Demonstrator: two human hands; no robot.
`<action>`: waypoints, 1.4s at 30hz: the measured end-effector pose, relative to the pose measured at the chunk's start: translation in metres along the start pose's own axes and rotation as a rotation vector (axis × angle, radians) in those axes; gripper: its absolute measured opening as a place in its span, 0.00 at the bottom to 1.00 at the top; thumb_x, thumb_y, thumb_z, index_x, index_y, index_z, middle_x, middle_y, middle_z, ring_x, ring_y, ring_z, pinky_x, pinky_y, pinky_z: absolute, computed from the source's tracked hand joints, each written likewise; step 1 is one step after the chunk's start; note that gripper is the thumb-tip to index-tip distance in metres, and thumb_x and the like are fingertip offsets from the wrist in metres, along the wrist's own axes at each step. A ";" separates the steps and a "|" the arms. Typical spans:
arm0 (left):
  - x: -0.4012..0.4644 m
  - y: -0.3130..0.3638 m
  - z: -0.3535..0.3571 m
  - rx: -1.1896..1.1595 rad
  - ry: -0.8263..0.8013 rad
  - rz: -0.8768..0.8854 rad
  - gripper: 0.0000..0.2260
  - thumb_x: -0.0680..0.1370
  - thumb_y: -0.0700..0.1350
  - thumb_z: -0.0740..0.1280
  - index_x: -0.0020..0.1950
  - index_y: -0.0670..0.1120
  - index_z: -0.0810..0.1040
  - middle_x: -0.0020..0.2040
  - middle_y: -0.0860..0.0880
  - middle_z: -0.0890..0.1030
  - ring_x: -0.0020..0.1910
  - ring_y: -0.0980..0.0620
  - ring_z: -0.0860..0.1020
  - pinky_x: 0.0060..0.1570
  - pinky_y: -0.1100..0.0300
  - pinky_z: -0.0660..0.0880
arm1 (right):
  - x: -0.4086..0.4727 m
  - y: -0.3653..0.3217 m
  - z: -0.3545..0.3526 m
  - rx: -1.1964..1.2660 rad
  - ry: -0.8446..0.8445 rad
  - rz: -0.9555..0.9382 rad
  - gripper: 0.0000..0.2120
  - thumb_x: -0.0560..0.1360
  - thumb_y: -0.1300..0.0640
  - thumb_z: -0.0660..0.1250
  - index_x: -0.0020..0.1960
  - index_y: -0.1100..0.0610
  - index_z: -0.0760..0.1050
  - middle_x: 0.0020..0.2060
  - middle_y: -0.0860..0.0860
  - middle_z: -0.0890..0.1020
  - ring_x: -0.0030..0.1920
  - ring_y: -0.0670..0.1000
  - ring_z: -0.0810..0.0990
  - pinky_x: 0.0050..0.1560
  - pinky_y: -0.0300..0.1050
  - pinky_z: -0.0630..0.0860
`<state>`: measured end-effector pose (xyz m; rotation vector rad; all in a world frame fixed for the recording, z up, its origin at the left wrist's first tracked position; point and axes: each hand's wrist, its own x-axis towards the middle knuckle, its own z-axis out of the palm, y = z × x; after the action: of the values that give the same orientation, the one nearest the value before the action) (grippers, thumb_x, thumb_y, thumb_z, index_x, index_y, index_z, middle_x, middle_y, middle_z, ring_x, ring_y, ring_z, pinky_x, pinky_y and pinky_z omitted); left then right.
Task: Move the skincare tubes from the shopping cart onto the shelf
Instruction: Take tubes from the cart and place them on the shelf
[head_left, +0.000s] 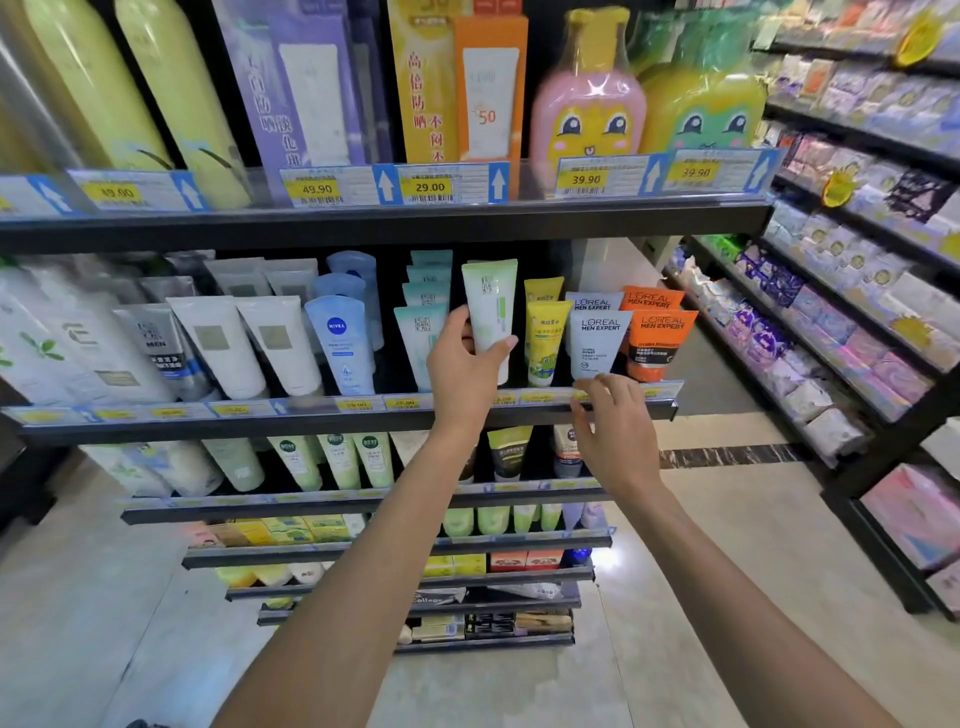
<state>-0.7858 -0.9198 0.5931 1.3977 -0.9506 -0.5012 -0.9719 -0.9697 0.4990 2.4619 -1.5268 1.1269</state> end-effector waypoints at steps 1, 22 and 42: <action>0.001 0.000 0.002 0.021 0.006 0.003 0.20 0.76 0.42 0.76 0.66 0.49 0.76 0.54 0.56 0.81 0.51 0.63 0.79 0.47 0.67 0.78 | 0.000 0.001 0.000 0.007 0.008 -0.006 0.11 0.79 0.59 0.70 0.60 0.61 0.80 0.55 0.57 0.80 0.60 0.59 0.75 0.60 0.55 0.76; 0.010 -0.036 0.015 0.332 -0.011 -0.074 0.15 0.76 0.40 0.75 0.59 0.44 0.74 0.55 0.47 0.82 0.54 0.48 0.80 0.52 0.53 0.80 | -0.005 0.004 0.000 0.042 -0.032 -0.011 0.16 0.78 0.59 0.71 0.64 0.60 0.78 0.59 0.57 0.78 0.65 0.58 0.72 0.56 0.54 0.79; 0.002 -0.039 0.006 0.424 -0.046 -0.074 0.23 0.78 0.41 0.72 0.70 0.47 0.69 0.62 0.48 0.80 0.61 0.49 0.80 0.59 0.50 0.80 | -0.006 0.001 -0.004 0.079 -0.023 -0.008 0.14 0.79 0.58 0.70 0.64 0.61 0.79 0.57 0.56 0.79 0.63 0.57 0.73 0.56 0.53 0.78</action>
<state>-0.7803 -0.9316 0.5552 1.8140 -1.0867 -0.4011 -0.9762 -0.9641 0.4982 2.5378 -1.5049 1.1835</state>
